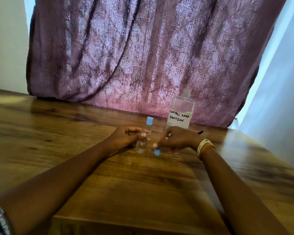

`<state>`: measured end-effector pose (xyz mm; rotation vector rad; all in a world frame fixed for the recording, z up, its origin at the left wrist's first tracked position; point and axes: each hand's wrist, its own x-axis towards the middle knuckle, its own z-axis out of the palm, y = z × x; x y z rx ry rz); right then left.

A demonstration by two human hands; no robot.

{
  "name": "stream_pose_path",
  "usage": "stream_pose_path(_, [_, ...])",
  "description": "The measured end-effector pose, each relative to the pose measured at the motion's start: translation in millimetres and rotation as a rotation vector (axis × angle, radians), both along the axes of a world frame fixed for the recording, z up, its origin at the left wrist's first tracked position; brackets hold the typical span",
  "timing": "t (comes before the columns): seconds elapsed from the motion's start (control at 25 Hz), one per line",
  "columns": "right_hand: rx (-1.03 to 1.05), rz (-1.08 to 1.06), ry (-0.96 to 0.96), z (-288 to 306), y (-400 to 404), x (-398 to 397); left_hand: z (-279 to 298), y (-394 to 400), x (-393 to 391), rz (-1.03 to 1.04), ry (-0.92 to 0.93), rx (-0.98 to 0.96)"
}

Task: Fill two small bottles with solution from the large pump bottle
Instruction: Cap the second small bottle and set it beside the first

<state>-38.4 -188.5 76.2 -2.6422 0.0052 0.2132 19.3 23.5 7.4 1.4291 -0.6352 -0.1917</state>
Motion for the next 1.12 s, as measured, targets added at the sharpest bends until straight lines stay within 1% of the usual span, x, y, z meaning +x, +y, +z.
stream_pose_path(0.08, [-0.036,0.165,0.1,-6,20,-4,1,0,1,-0.005,0.014,0.005])
stream_pose_path(0.12, [-0.042,0.215,0.1,-10,22,-3,0,0,1,-0.014,0.016,0.009])
stream_pose_path(0.16, [-0.031,0.246,0.055,-13,22,-1,-1,0,2,-0.025,0.022,0.002])
stream_pose_path(0.24, [0.012,0.251,-0.171,-15,20,4,-3,0,3,-0.054,0.035,-0.021])
stream_pose_path(0.32, [0.149,0.186,-0.405,-15,21,7,-3,0,3,-0.048,0.044,-0.023])
stream_pose_path(0.36, [0.236,0.15,-0.47,-15,22,7,-2,0,2,-0.041,0.042,-0.016])
stream_pose_path(0.44, [0.379,0.112,-0.515,-15,25,6,0,1,1,-0.031,0.046,0.002])
stream_pose_path(0.56, [0.585,0.11,-0.576,-8,31,2,-3,1,2,-0.031,0.062,0.035])
stream_pose_path(0.68, [0.652,0.106,-0.697,-4,34,-2,-4,0,4,-0.015,0.018,0.107])
stream_pose_path(0.76, [0.677,0.105,-0.708,-6,34,-2,-2,-2,2,-0.019,-0.003,0.119])
stream_pose_path(0.88, [0.699,0.111,-0.664,-13,35,1,-3,-2,2,-0.017,-0.009,0.113])
stream_pose_path(1.12, [0.639,0.23,-0.501,-14,33,4,-4,-2,1,0.004,-0.01,0.139])
